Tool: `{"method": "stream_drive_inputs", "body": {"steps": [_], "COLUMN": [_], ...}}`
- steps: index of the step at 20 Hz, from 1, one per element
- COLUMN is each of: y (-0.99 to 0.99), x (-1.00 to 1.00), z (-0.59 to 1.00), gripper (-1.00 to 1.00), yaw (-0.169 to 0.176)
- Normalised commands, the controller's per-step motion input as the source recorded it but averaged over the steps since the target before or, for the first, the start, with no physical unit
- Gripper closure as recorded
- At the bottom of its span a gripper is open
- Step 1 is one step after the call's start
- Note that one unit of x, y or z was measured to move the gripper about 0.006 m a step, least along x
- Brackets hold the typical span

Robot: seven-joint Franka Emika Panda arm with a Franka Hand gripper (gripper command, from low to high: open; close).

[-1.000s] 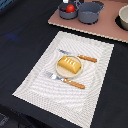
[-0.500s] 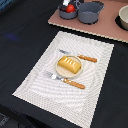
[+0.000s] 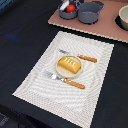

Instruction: Interact with the objects in diverse but meaningful ways.

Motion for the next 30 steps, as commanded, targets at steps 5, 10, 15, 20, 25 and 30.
{"method": "stream_drive_inputs", "body": {"steps": [5,10,15,20,25,30], "y": [0.10,0.08,-0.04,-0.35,-0.58,-0.67], "x": [0.00,0.00,-0.01,-0.02,-0.03,-0.07], "z": [-0.14,-0.12,0.64,0.92,0.66,0.29], "gripper": [-1.00,-1.00,-1.00,-1.00,-1.00,-1.00], "yaw": [0.007,0.004,0.020,0.018,0.009,0.045]}}
